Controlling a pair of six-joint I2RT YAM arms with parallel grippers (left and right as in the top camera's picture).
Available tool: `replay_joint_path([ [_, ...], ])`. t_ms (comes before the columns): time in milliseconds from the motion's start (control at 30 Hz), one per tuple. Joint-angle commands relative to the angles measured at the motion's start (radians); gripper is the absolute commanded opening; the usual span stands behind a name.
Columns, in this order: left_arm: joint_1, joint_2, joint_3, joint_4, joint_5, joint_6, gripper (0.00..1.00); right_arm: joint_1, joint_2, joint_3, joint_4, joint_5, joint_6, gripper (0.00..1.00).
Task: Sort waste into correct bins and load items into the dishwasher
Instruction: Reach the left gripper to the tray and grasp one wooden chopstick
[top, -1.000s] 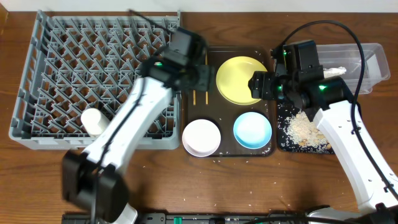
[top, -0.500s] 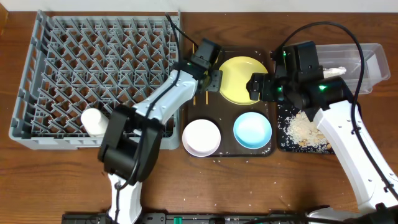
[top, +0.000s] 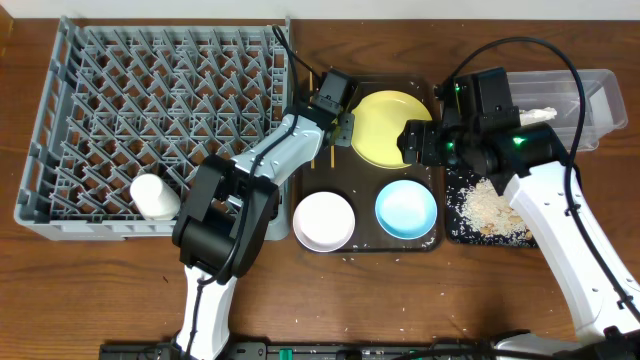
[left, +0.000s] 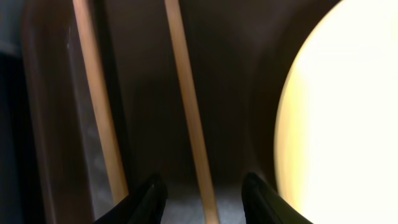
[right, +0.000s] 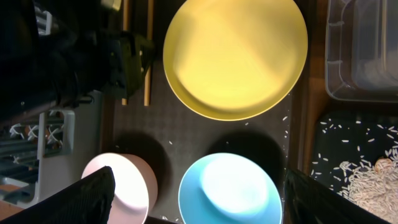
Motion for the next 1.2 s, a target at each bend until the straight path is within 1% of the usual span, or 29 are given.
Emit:
replay_joint_path([
  [0, 0.003, 0.013, 0.002, 0.030, -0.021, -0.011, 0.42, 0.006, -0.010, 0.007, -0.003, -0.001, -0.001, 0.84],
  [267, 0.003, 0.046, -0.006, 0.035, -0.020, -0.019, 0.40, 0.006, -0.010, 0.007, -0.010, -0.002, -0.001, 0.81],
  [333, 0.003, 0.053, -0.006, 0.032, -0.020, -0.023, 0.37, 0.006, -0.010, 0.007, -0.018, -0.002, -0.001, 0.81],
  [400, 0.002, 0.061, -0.006, 0.027, -0.020, -0.023, 0.31, 0.006, -0.010, 0.007, -0.026, -0.002, -0.001, 0.80],
  [467, 0.002, 0.065, -0.006, 0.017, -0.020, -0.023, 0.28, 0.006, -0.010, 0.007, -0.026, -0.002, -0.001, 0.80],
  [600, 0.002, 0.068, -0.006, 0.002, -0.019, -0.041, 0.21, 0.006, -0.010, 0.007, -0.026, -0.001, -0.001, 0.80],
  [667, 0.002, 0.063, -0.005, -0.001, -0.002, -0.041, 0.19, 0.006, -0.010, 0.007, -0.027, -0.001, -0.001, 0.79],
  [700, 0.002, 0.060, -0.004, -0.002, 0.009, -0.041, 0.15, 0.006, -0.010, 0.007, -0.027, -0.001, -0.001, 0.79],
  [733, 0.002, 0.054, -0.003, -0.004, 0.022, -0.041, 0.14, 0.006, -0.010, 0.007, -0.027, -0.001, -0.002, 0.79],
  [867, 0.002, 0.008, -0.001, -0.014, 0.025, -0.064, 0.11, 0.006, -0.010, 0.007, -0.027, -0.001, -0.001, 0.79],
  [1000, 0.003, -0.084, -0.001, -0.029, 0.025, -0.063, 0.08, 0.006, -0.010, 0.007, -0.029, -0.001, -0.001, 0.77],
  [1167, 0.006, -0.216, -0.001, -0.085, 0.013, -0.063, 0.08, 0.006, -0.010, 0.007, -0.031, -0.002, -0.001, 0.77],
])
